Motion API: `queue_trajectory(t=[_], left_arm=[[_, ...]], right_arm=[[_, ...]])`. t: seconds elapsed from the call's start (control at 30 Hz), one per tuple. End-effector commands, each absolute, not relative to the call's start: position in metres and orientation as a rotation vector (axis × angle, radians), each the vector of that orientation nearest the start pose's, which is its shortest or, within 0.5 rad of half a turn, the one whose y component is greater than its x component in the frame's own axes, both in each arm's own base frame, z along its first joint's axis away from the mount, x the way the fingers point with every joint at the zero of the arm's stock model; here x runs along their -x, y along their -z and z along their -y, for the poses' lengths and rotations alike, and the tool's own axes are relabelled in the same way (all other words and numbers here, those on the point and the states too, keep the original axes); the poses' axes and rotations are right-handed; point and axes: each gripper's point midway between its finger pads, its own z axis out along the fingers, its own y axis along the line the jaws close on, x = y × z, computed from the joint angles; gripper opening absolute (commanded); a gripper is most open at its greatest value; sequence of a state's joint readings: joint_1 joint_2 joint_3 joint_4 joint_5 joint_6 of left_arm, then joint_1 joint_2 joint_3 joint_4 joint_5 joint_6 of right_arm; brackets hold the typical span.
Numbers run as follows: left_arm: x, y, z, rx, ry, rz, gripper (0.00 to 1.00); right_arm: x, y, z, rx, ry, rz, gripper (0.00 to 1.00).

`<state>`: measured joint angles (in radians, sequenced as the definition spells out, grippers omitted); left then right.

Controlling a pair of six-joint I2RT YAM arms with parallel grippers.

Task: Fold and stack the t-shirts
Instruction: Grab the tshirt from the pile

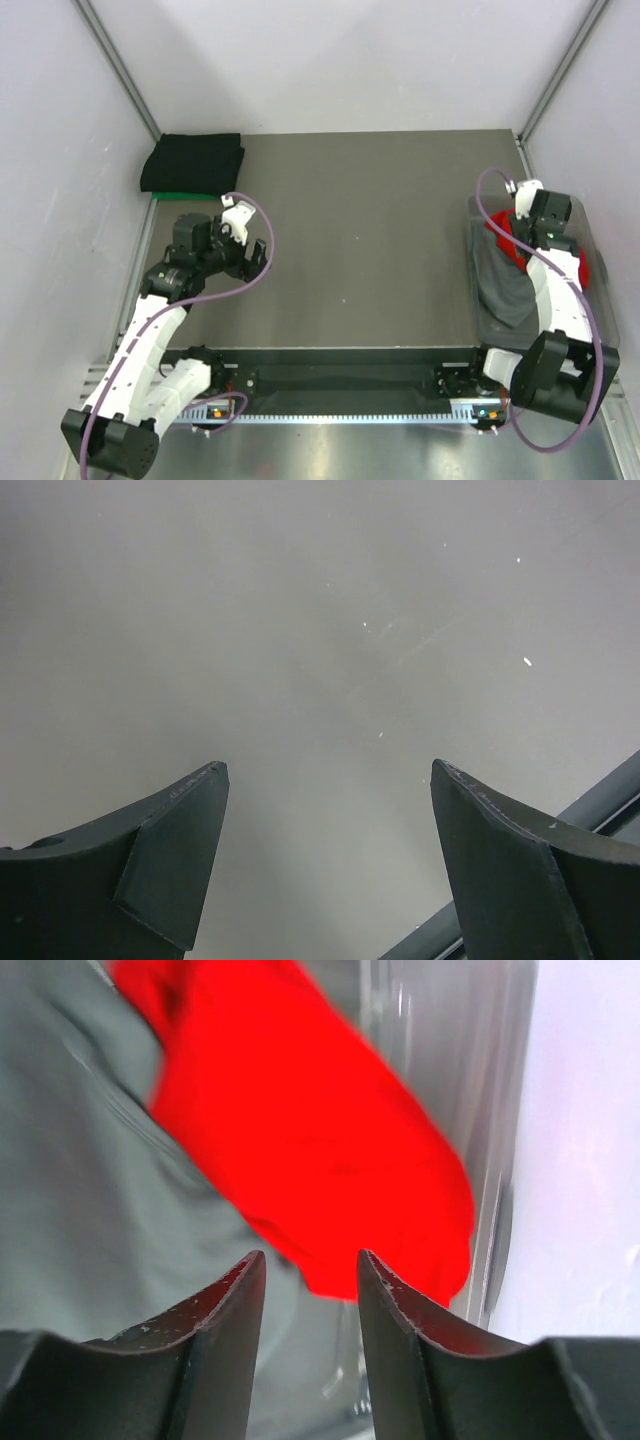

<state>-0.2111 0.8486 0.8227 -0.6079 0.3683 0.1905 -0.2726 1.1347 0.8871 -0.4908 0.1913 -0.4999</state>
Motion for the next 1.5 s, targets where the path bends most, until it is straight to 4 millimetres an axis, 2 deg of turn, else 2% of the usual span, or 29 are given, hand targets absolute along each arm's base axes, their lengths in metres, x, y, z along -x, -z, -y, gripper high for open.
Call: queue_trajectory(t=[0.0,0.1,0.37,0.53,0.67,0.87,1.03,1.13,1.2,1.3,1.33,1.37,1.43,1.47], left_arm=[[-0.246,-0.199,0.109,-0.658,0.411,-2.078,0.86],[-0.25,-0.198,0.109,-0.655,0.405,-2.102,0.86],[-0.256,-0.195,0.11,-0.645,0.411,-2.131,0.86],[-0.256,-0.191,0.106,-0.639,0.398,-2.14,0.86],[-0.255,-0.191,0.106,-0.635,0.401,-2.136,0.86],[-0.252,-0.19,0.105,-0.63,0.402,-2.134,0.86],[-0.251,-0.188,0.103,-0.631,0.391,-2.126,0.86],[-0.251,-0.188,0.102,-0.629,0.388,-2.123,0.86],[-0.251,-0.188,0.103,-0.63,0.387,-2.122,0.86],[-0.251,-0.189,0.102,-0.627,0.386,-2.117,0.86],[-0.25,-0.188,0.102,-0.627,0.386,-2.118,0.86],[-0.251,-0.189,0.102,-0.628,0.384,-2.113,0.86],[-0.251,-0.188,0.102,-0.623,0.385,-2.116,0.86],[-0.251,-0.187,0.101,-0.622,0.384,-2.116,0.86]], right_arm=[[-0.28,-0.155,0.164,0.171,0.758,-2.397,0.42],[-0.273,-0.138,0.173,0.166,0.763,-2.441,0.41],[-0.264,-0.109,0.192,0.2,0.807,-2.492,0.42],[-0.26,-0.099,0.202,0.219,0.825,-2.525,0.48],[-0.259,-0.088,0.209,0.227,0.848,-2.543,0.49],[-0.26,-0.075,0.213,0.222,0.831,-2.587,0.37],[-0.26,-0.073,0.21,0.243,0.794,-2.603,0.19],[-0.261,-0.079,0.206,0.269,0.772,-2.594,0.17],[-0.264,-0.09,0.204,0.278,0.768,-2.557,0.17],[-0.27,-0.123,0.2,0.277,0.784,-2.445,0.0],[-0.27,-0.134,0.199,0.276,0.791,-2.413,0.0],[-0.273,-0.157,0.198,0.267,0.81,-2.343,0.0],[-0.274,-0.178,0.193,0.27,0.816,-2.289,0.0],[-0.275,-0.203,0.191,0.263,0.832,-2.218,0.0]])
